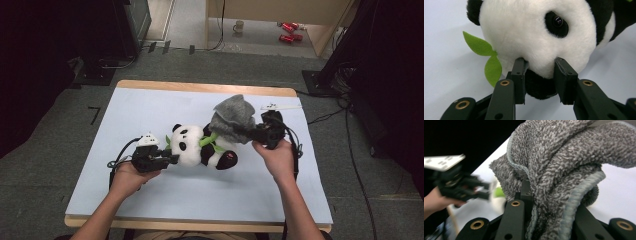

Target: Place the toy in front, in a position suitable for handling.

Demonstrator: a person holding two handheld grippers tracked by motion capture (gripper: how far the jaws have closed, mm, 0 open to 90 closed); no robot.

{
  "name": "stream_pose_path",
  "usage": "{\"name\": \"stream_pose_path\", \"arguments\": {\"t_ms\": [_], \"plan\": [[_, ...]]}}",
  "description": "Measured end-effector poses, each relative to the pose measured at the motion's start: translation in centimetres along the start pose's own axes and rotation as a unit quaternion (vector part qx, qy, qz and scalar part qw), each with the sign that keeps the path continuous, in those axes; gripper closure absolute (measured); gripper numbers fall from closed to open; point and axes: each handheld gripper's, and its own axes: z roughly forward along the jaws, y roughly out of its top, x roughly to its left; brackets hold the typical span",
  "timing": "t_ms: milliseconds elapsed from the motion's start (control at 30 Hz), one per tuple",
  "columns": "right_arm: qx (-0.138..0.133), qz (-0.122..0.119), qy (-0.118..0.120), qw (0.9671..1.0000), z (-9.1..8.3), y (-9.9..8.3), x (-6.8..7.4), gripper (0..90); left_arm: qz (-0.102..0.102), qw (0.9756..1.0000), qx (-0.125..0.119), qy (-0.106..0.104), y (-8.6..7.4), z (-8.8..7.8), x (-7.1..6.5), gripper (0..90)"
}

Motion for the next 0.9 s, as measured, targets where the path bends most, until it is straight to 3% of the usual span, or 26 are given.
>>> {"name": "stream_pose_path", "arguments": {"t_ms": [100, 233, 300, 367, 500, 667, 800, 900], "plan": [[0.027, -0.011, 0.023, 0.9993, 1.6, -1.2, 1.5, 78.3, -0.002, 1.0000, -0.003, -0.001, -0.1, 0.1, 0.3, 64.5], [0.062, -0.022, 0.023, 0.9976, 3.9, -2.5, 1.9, 78.3, 0.005, 1.0000, -0.002, 0.000, -0.2, 0.1, 0.4, 62.3], [0.073, -0.026, 0.015, 0.9969, 4.8, -3.0, 1.9, 78.2, 0.026, 0.9996, 0.004, -0.005, -0.7, 0.1, 0.8, 53.8], [0.084, -0.038, 0.003, 0.9958, 5.6, -3.4, 1.6, 77.8, 0.045, 0.9990, 0.006, 0.003, -1.0, -0.1, 0.9, 41.4], [0.075, -0.036, 0.000, 0.9965, 5.9, -3.6, 1.0, 77.8, 0.061, 0.9980, -0.016, -0.005, -1.1, -0.3, 1.1, 33.0], [0.063, -0.030, -0.008, 0.9975, 6.1, -3.3, 0.1, 77.8, 0.085, 0.9963, -0.010, -0.012, -1.3, 1.1, 1.1, 27.3], [0.058, -0.029, -0.011, 0.9978, 6.3, -3.0, -0.5, 77.7, 0.095, 0.9950, -0.029, -0.010, -1.1, 1.9, 1.4, 24.3], [0.052, -0.024, -0.014, 0.9982, 6.5, -2.7, -1.0, 77.8, 0.134, 0.9903, -0.037, -0.005, -1.1, 2.5, 1.8, 21.0]]}}
